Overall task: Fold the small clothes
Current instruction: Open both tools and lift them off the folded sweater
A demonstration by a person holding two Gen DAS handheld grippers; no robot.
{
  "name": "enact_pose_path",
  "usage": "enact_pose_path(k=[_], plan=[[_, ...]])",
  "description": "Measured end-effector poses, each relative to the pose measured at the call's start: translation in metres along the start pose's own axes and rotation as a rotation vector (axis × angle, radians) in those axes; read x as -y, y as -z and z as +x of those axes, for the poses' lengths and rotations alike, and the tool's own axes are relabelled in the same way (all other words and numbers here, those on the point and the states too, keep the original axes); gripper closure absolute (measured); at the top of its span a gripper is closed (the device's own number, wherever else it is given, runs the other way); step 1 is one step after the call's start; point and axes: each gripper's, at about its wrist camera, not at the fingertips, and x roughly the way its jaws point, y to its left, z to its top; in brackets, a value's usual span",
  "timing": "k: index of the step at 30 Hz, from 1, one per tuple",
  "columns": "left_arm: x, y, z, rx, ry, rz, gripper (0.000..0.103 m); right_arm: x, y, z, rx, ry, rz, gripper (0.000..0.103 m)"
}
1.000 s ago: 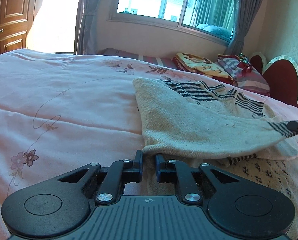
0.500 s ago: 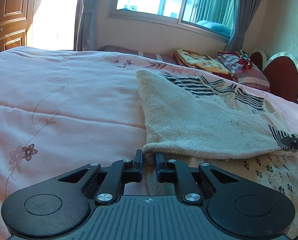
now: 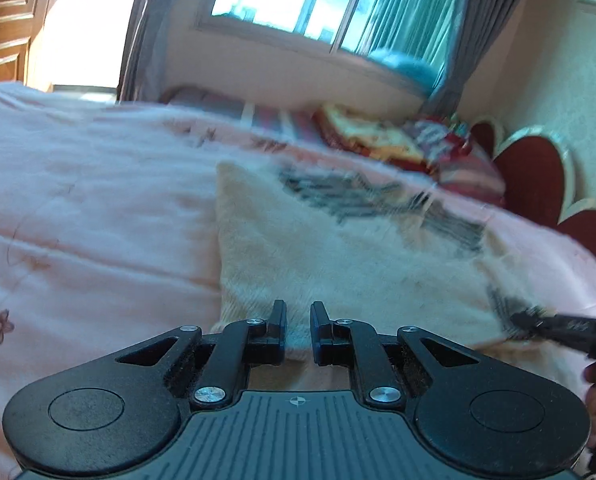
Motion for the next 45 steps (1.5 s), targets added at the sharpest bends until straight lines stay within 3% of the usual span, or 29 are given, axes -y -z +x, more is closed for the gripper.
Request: enact_pose_path(k=[4, 8, 12, 15, 23, 31, 34, 37, 44, 45], plan=[[-0.005, 0.02, -0.009, 0.051, -0.015, -0.042, 0.091, 0.005, -0.001, -0.004, -0.001, 0.002, -0.006, 0.097], [0.003, 0.029, -0.014, 0.074, -0.054, 0.018, 0.091, 0.012, 0.0, -0.004, -0.001, -0.022, 0.017, 0.097], [-0.001, 0.019, -0.008, 0.056, -0.048, 0.003, 0.091, 0.021, -0.001, -0.007, 0.007, -0.064, 0.1, 0.087], [-0.001, 0.02, -0.007, 0.057, -0.051, 0.013, 0.091, 0.024, 0.001, -0.007, 0.007, -0.058, 0.094, 0.096], [-0.001, 0.023, -0.008, 0.065, -0.049, 0.007, 0.091, 0.018, -0.002, -0.019, 0.045, -0.052, 0.038, 0.097], [0.001, 0.022, -0.009, 0.059, -0.057, 0.021, 0.091, 0.025, 0.005, -0.017, 0.011, -0.042, 0.041, 0.098], [0.01, 0.013, -0.016, 0.058, -0.081, 0.056, 0.09, 0.024, 0.001, -0.033, 0.092, 0.002, 0.045, 0.08], [0.024, -0.003, -0.022, 0.128, -0.089, 0.145, 0.09, 0.021, -0.01, -0.04, 0.14, -0.003, 0.013, 0.083], [0.019, -0.057, 0.018, 0.143, -0.091, 0.138, 0.089, 0.015, -0.034, -0.012, 0.124, 0.016, -0.059, 0.086], [0.019, -0.063, 0.024, 0.147, -0.089, 0.142, 0.076, 0.015, -0.035, -0.007, 0.113, 0.003, -0.06, 0.086]])
